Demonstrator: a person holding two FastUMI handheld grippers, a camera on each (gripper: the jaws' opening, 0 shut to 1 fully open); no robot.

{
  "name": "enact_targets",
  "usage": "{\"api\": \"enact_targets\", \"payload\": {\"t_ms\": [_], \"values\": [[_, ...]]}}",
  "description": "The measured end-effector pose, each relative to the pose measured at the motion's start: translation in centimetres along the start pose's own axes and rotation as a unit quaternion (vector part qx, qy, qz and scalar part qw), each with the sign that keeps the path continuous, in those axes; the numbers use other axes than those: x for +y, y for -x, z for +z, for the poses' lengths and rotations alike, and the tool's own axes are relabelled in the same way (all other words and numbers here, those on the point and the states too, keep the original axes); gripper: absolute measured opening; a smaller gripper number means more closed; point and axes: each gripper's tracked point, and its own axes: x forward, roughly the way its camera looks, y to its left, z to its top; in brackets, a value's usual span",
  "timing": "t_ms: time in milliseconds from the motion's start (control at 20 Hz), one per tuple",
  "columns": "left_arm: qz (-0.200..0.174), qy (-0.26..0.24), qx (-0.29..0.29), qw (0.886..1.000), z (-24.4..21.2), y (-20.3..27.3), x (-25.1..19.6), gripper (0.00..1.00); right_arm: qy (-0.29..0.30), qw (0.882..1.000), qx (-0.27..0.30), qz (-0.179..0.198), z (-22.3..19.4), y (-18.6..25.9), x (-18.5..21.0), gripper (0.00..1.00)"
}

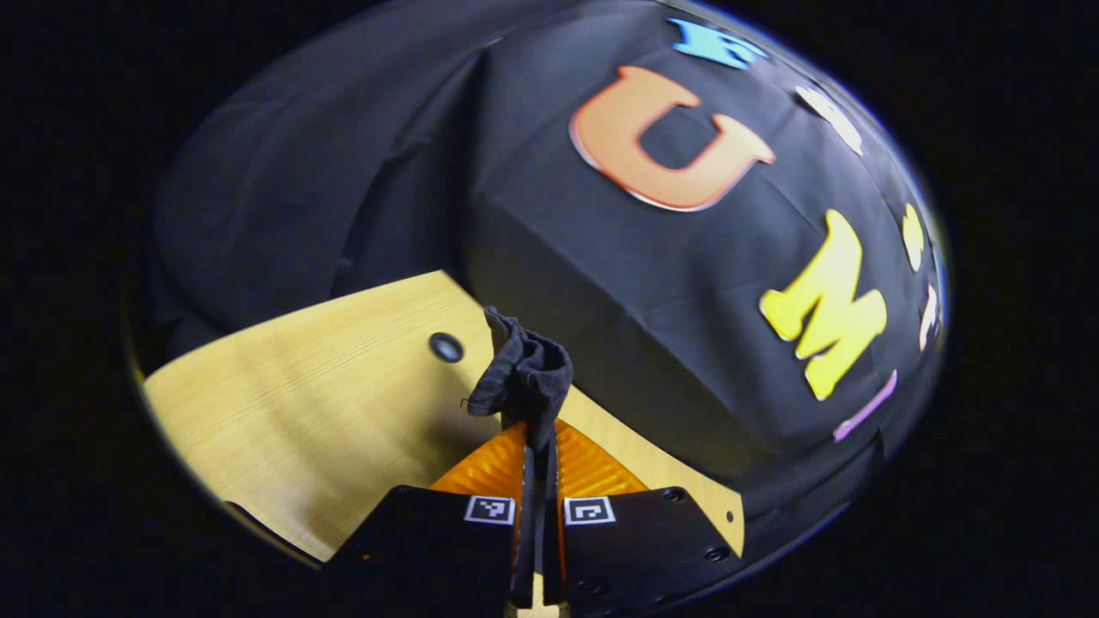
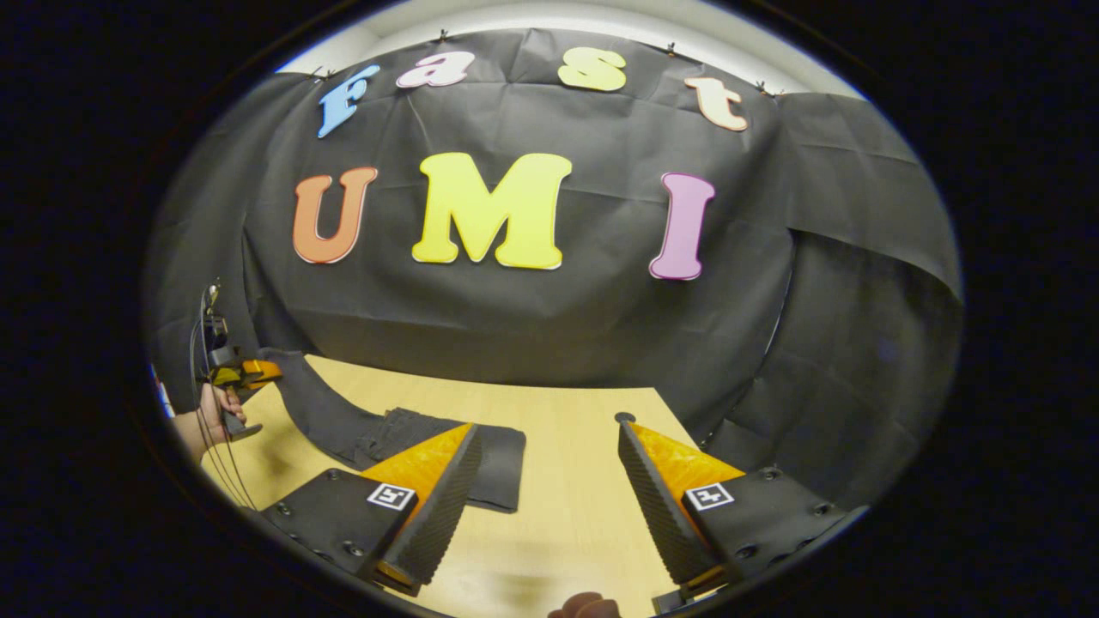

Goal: Grasp the waist and the cuffs of the jeans and fold them to make the two legs overlap; first hold the waist and fold one-third of the jeans toward the cuffs, then hold the cuffs and fold the remaining one-third in the same direction to finish folding.

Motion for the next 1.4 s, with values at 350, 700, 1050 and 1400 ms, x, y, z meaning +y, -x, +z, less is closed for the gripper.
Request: {"api": "enact_targets", "payload": {"t_ms": [350,700,1050,1400], "values": [[-0.064,-0.153,-0.021,0.986,-1.8,0.7,-10.6,0.07,-0.025,0.999,-0.006,-0.043,-0.4,2.4,-4.7,0.98],[-0.145,-0.29,-0.002,0.946,-10.1,1.1,-20.1,0.07,-0.044,0.994,0.002,-0.1,-1.8,4.1,-10.4,0.98],[-0.172,-0.397,0.033,0.901,-21.7,-1.6,-23.9,0.07,-0.045,0.989,0.029,-0.136,-4.1,4.8,-14.4,0.98],[-0.154,-0.388,0.102,0.903,-29.3,-4.0,-22.5,0.21,-0.025,0.989,0.057,-0.134,-6.3,3.6,-16.2,0.98]]}}
